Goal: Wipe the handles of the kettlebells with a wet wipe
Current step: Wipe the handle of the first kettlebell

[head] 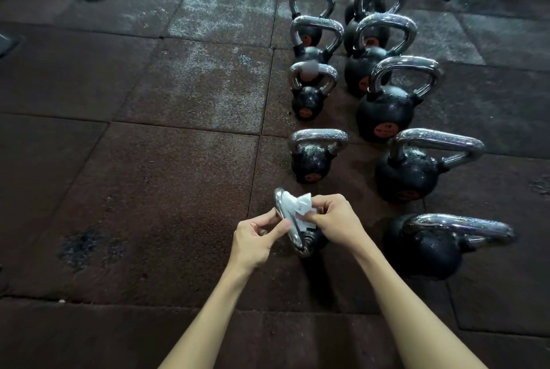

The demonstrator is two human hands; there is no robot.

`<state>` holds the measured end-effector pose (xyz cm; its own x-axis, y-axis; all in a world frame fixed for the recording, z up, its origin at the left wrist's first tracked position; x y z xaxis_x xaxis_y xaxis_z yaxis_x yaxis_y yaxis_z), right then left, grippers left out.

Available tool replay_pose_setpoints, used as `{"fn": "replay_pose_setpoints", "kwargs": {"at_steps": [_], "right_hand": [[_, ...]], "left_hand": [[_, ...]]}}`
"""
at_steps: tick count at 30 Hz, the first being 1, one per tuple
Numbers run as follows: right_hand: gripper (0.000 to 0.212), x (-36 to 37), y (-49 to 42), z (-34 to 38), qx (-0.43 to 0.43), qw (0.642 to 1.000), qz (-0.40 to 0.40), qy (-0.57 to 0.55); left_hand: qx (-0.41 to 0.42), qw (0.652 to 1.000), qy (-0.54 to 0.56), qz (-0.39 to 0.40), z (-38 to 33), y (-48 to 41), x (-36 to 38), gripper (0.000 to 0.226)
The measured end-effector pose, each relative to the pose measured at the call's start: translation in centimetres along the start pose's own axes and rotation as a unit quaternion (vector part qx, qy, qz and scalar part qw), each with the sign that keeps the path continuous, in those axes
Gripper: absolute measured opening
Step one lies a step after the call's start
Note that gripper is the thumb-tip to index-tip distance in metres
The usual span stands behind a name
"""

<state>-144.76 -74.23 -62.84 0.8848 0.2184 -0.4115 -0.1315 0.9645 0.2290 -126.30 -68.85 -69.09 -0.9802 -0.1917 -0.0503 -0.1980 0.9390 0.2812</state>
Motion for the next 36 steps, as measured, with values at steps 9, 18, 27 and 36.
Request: {"fn": "replay_pose_setpoints", "kwargs": {"at_steps": [9,18,27,36], "right_hand": [[0.011,-1.4,1.1,-0.1,-0.011,0.999,0.032,0.040],[0.029,-1.5,1.1,1.1,-0.021,0.997,0.030,0.062],[0.031,-1.0,4.4,1.3,-0.061,0.994,-0.023,0.091],[0.022,-0.1,4.1,0.4,0.012,0.996,-0.091,0.007]], "left_hand": [[0.006,0.999,-0.004,-0.033,-0.7,-0.1,0.3,0.058],[0.009,1.000,0.016,-0.003,-1.1,-0.3,0.3,0.059],[-0.004,0.999,0.044,-0.025,-1.5,-0.3,0.4,0.066],[-0.010,0.999,0.035,-0.012,-1.8,-0.5,0.5,0.031]]}}
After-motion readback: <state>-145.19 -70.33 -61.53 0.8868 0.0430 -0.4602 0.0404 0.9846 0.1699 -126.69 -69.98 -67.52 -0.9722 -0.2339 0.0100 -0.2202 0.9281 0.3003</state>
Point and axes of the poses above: each hand's wrist, its own y-axis away from the middle knuckle, its own x-axis out of the palm, z = x × y, the point moved 1 cm from there along -y, towards the middle knuckle, and after that the axes turned 8 degrees about -z, right-handed, at the moved point
